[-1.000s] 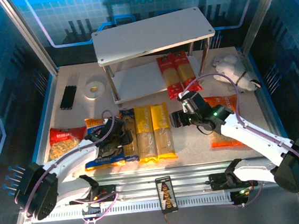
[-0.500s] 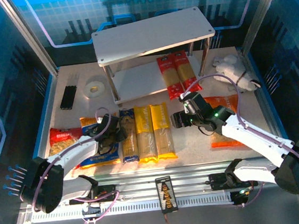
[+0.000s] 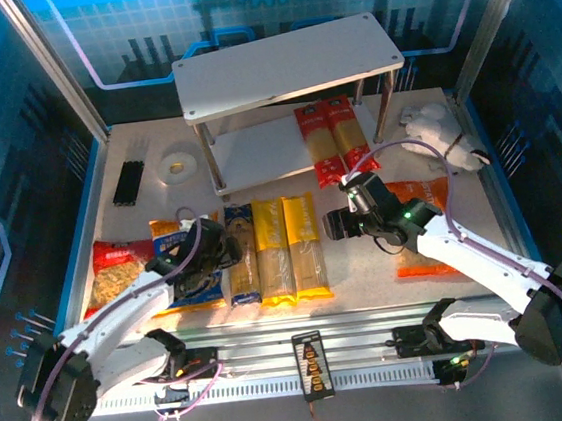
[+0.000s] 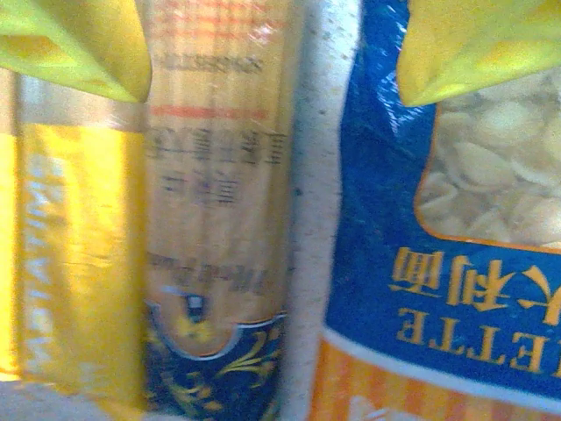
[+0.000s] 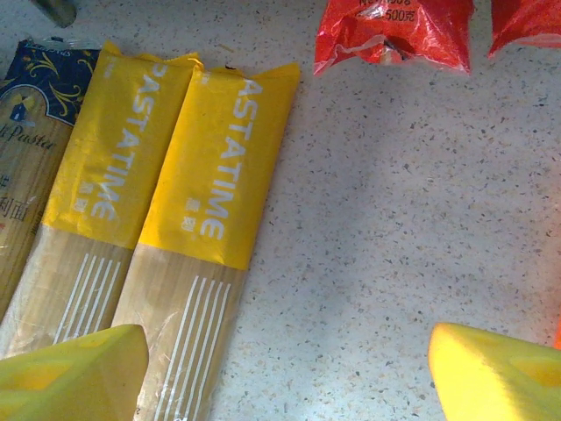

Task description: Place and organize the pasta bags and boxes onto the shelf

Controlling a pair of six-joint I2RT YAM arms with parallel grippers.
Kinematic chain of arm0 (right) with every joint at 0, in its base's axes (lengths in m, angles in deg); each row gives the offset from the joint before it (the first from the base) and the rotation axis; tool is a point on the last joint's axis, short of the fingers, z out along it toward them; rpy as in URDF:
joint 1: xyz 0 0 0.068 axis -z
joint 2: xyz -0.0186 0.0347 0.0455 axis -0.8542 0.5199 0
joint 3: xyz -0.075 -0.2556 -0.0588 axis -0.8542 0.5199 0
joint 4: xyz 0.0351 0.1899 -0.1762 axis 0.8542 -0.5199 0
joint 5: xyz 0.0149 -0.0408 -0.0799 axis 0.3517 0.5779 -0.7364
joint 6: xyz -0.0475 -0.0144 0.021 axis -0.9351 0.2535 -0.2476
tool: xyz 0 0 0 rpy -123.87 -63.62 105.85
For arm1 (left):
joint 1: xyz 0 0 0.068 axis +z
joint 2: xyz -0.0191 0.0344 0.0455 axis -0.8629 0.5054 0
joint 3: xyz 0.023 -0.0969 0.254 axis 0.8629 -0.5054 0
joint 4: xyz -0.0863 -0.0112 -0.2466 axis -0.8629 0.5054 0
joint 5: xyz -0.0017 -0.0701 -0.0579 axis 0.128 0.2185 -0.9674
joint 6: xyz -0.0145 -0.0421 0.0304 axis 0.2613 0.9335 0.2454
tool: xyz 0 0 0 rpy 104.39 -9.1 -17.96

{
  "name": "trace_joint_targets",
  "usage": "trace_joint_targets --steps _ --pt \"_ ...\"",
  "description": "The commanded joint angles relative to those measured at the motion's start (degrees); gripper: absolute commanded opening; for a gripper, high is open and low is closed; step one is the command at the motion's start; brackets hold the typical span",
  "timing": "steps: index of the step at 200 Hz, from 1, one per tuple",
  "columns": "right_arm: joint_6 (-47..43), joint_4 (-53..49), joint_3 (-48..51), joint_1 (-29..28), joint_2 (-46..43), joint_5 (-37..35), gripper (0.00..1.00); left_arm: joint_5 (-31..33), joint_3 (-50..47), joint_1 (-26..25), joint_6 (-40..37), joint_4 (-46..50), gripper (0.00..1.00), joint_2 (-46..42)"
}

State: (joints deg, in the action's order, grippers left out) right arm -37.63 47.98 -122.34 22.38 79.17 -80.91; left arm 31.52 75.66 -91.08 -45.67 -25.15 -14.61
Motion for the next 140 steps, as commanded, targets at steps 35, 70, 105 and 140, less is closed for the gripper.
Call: trace_joint_targets --steps 35,70,105,140 --pt "0.3 0.5 -0.5 0.8 1.0 1.3 0.84 2.2 3.1 -6.3 1.1 5.6 0.86 1.8" --pt "0.2 -0.2 -0.9 0.7 0.3 1.0 0.84 1.4 2.7 -7.5 2.9 2.7 0.87 7.2" --pt "0.1 -0.8 -1.0 1.0 -0.5 0.5 0.84 0.1 3.1 -8.4 3.8 -1.0 0.87 12.1" --pt "0.0 -0.7 -0.9 1.3 -0.8 0.6 0.84 -1.1 3.9 -9.5 4.5 -3.4 0.87 15.8"
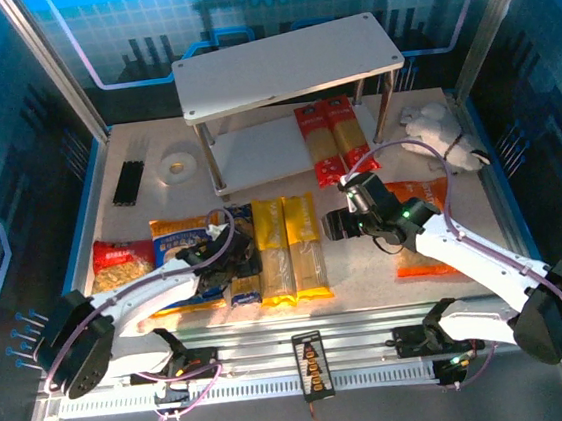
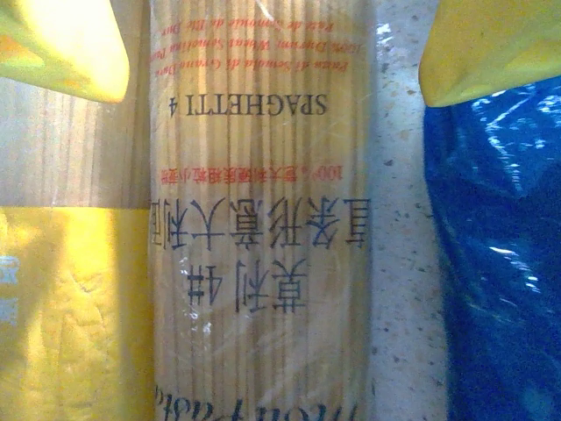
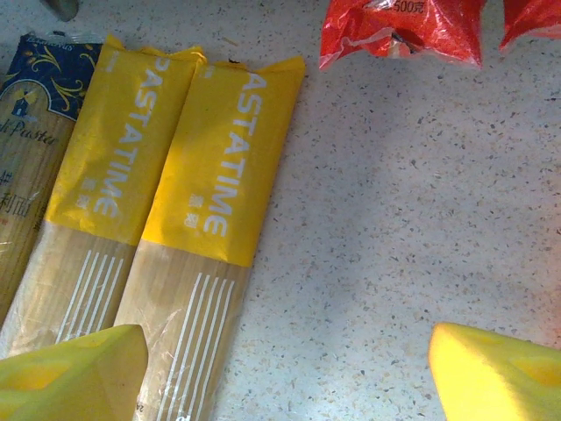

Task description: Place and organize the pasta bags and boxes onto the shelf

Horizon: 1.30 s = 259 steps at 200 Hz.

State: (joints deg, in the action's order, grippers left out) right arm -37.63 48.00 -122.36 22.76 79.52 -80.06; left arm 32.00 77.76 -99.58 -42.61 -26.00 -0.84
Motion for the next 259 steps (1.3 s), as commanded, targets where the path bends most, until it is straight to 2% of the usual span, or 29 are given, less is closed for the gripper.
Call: trace_joint_targets --steps 1,102,129,163,219,227,245,259 --pt "0.0 -0.8 -0.9 1.0 -1.2 -0.3 0.84 -1.6 1.8 -1.0 1.4 -2.6 0.87 2.1" --pt "-0.4 0.1 0.6 2.7 -1.5 1.1 0.86 1.5 1.9 -1.1 1.8 -1.2 0.84 5.9" --pt "-0.4 0.1 0.7 2.9 -1.8 1.3 0.86 1.1 1.9 -1.1 2.2 -2.5 0.77 8.4" --pt "-0.4 -0.1 0.7 3.2 -2.5 1.3 0.86 0.6 2.2 -1.2 2.3 -3.4 0.74 11.1" --pt "-0.3 -0.2 2.2 3.5 -2.9 1.5 0.85 2.0 2.3 -1.1 2.2 -1.2 0.55 9.2" --pt "-0.2 -0.2 2.1 3.5 -2.8 1.5 0.86 1.9 2.2 -1.1 2.2 -1.1 0.50 8.7" --pt "-0.1 -0.2 2.0 3.5 -2.8 1.7 0.85 1.5 1.9 -1.1 1.7 -0.8 0.31 7.2" --pt "0.0 -0.3 1.9 3.6 -2.8 1.7 0.85 1.2 1.6 -1.1 1.2 -0.6 0.23 5.9"
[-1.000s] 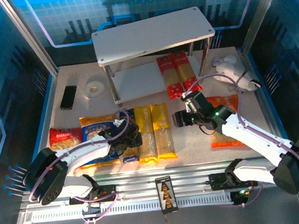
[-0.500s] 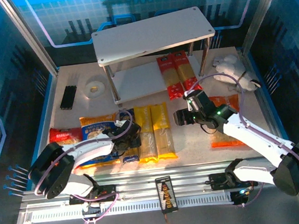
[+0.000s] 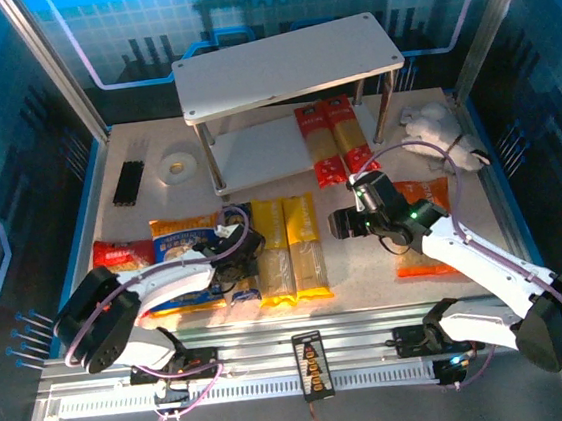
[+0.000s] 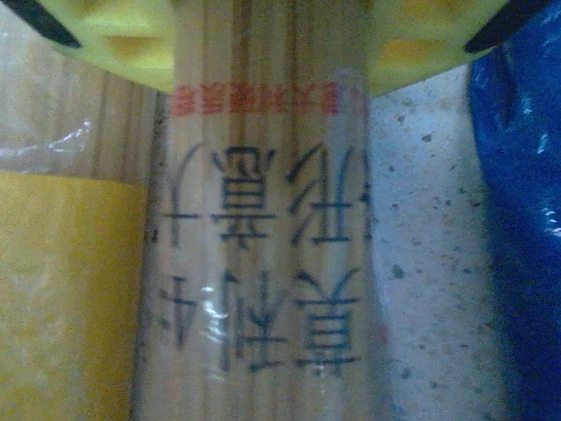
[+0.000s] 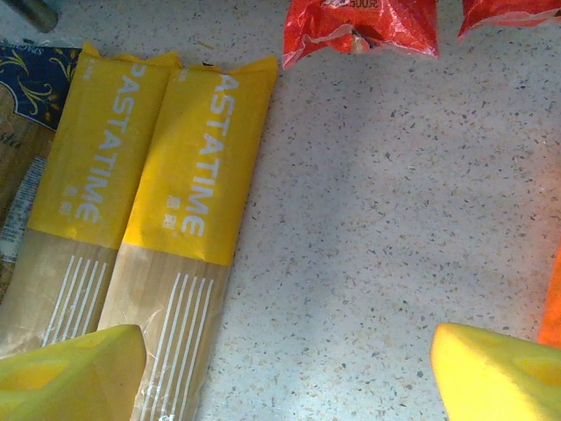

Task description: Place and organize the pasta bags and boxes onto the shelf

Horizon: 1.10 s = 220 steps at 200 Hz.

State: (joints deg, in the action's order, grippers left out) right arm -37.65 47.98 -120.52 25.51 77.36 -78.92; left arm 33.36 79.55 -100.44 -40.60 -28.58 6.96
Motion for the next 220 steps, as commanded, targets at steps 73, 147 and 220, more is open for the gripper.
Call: trace_joint_targets --steps 73,147,220 --pt "0.1 -1.0 -0.1 0.7 -1.4 -0.1 0.85 -1.1 1.6 -0.3 -3.4 8.6 0.15 -12.6" --pt "0.1 -1.3 -0.5 0.8 -1.5 -0.1 0.85 -7.7 8.4 -0.3 -7.3 15.7 0.18 -23.9" --pt "1.0 -1.7 -0.4 0.4 -1.8 1.2 0.85 -2.1 15.1 -0.2 -8.5 -0.9 0.20 -13.1"
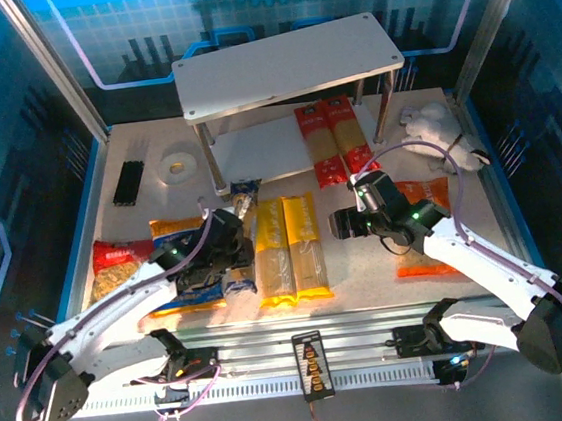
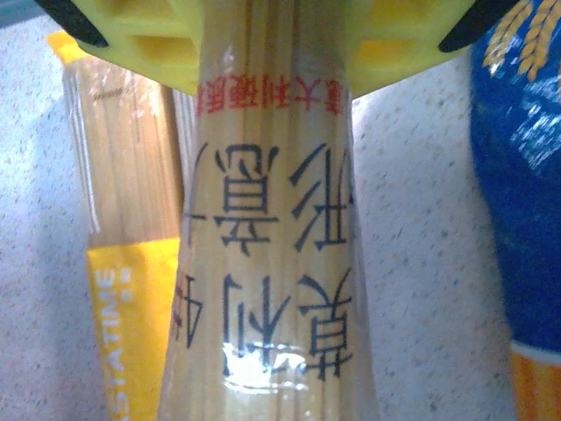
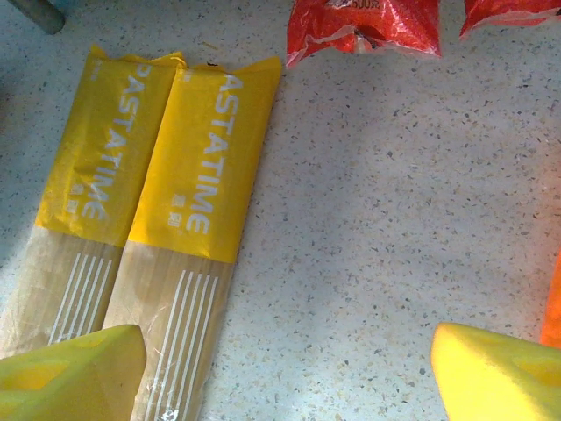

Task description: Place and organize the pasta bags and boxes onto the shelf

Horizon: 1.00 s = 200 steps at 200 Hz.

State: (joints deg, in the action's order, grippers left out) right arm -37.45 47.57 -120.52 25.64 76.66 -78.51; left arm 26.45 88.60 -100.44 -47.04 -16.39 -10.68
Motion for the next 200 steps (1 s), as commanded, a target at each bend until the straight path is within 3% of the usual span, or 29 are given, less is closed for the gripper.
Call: trace_joint_targets --steps 1,55,129,200 --pt "0.8 -1.3 -0.4 0.2 -1.0 0.7 0.85 5.0 6.1 -0.2 -2.1 -13.3 0.20 4.8" --pt "0.7 -1.3 0.0 -0.3 -0.9 0.9 0.85 14.2 18.2 0.8 -5.4 -19.0 0.20 18.7" --pt "-1.3 -2.6 -0.3 0.0 -1.3 0.4 0.85 14.9 29.2 10.5 -3.4 -20.3 0.19 34.4" --pt "-1.8 -2.5 0.3 0.5 -1.5 0.8 0.86 15.5 40.6 13.6 -5.1 -17.2 0.18 45.5"
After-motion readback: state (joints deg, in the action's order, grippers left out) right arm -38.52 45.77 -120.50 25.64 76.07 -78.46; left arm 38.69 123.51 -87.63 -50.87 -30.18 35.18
